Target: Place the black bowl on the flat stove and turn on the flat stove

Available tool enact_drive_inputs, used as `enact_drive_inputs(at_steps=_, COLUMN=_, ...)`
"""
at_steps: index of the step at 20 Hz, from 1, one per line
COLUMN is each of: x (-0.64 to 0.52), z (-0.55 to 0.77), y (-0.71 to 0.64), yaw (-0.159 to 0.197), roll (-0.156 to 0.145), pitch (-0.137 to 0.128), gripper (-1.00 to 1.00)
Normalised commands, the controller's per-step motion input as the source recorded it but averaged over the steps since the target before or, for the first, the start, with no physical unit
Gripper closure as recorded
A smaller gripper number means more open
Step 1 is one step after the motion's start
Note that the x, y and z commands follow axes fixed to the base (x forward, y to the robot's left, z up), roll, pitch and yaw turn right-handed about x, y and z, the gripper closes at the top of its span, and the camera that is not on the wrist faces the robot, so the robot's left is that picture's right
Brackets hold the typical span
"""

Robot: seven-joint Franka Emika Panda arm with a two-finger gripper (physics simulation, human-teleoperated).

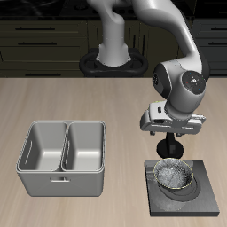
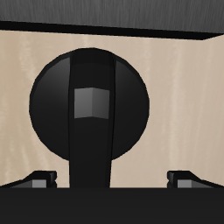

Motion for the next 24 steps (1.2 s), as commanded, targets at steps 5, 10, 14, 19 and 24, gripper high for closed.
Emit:
enact_drive_inputs(at_steps=5, x=0.03, z=-0.28, y=0.14, yaw=0.037, roll=0.016, pitch=0.040, gripper=-1.00)
enact_drive_inputs(at_steps=10, x=-0.08, z=-0.55, y=0.15, yaw=0.015, roll=0.009, pitch=0.095, gripper=-1.00)
enact_drive_inputs(at_steps=14, x=0.00, z=-0.35, y=-0.07, yaw=-0.039, roll=0.013, pitch=0.089, gripper=1.00)
enact_drive_inputs(at_steps=19, x=-0.04, z=0.03, y=-0.03, yaw=-0.016, roll=-0.004, pitch=-0.008, gripper=1.00)
enact_drive_inputs(at_steps=24, x=-0.03, z=0.15, y=-0.08, yaw=-0.027, roll=-0.001, pitch=-0.027, gripper=1.00)
